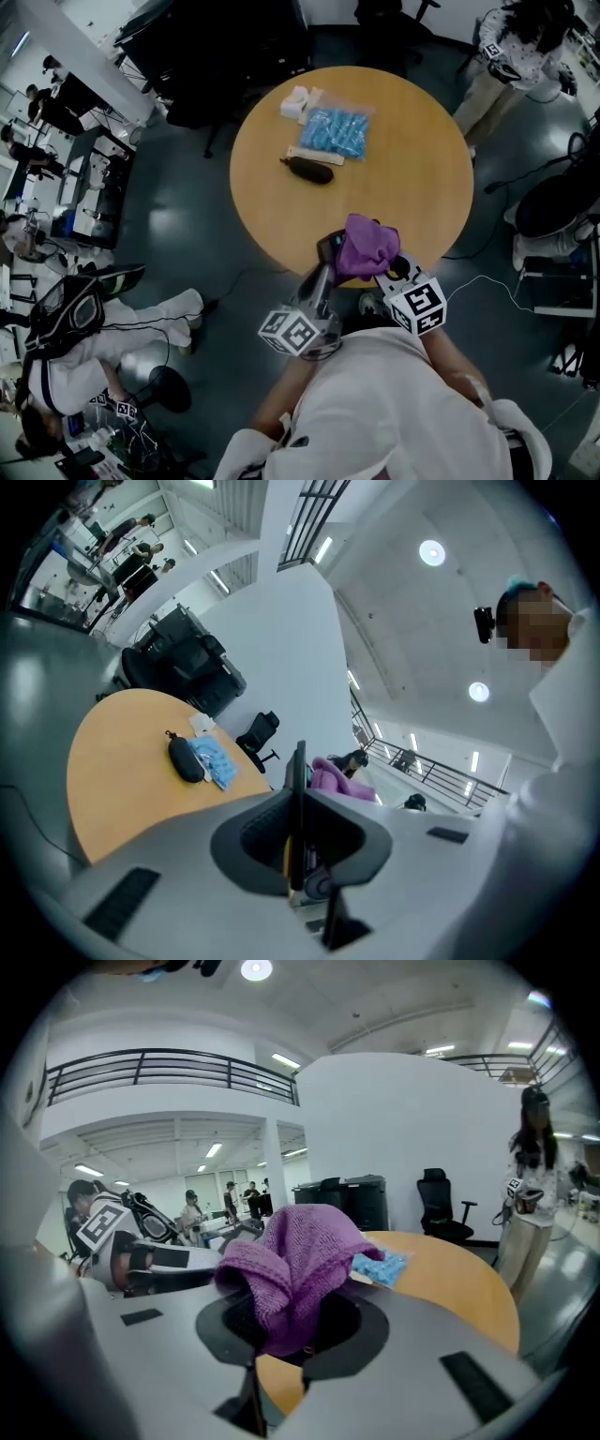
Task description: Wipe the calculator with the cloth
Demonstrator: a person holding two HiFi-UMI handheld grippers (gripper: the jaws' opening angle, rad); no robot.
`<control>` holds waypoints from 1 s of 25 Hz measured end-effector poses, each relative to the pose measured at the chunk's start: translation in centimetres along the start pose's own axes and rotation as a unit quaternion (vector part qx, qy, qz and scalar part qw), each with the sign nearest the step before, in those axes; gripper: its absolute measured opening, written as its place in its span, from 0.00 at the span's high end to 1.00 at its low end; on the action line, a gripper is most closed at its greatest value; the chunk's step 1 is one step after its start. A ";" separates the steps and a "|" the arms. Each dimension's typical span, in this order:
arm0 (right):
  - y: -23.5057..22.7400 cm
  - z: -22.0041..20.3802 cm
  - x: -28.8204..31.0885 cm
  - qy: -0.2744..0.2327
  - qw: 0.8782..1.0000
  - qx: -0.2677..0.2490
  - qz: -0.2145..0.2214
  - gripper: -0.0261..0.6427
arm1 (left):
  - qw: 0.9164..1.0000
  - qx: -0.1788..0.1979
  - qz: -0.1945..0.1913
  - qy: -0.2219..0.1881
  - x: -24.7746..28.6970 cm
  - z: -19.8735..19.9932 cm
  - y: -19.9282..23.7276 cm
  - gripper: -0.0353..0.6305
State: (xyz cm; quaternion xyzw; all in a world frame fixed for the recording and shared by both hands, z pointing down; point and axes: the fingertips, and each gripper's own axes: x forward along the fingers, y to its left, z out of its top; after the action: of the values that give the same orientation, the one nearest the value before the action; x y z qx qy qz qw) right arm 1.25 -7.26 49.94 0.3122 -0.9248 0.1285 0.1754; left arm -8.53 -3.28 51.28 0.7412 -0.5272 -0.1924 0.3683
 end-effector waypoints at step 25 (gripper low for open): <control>11.1 3.4 -0.7 0.026 0.979 -0.166 0.117 0.84 | 0.889 0.451 0.006 0.079 -2.1 -0.9 -2.9 0.88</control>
State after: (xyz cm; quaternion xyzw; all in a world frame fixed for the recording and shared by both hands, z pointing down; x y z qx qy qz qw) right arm -5.93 0.53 45.18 0.1649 -0.9586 0.0013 0.2323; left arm -6.80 -0.54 49.46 0.8370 -0.5308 0.1275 0.0364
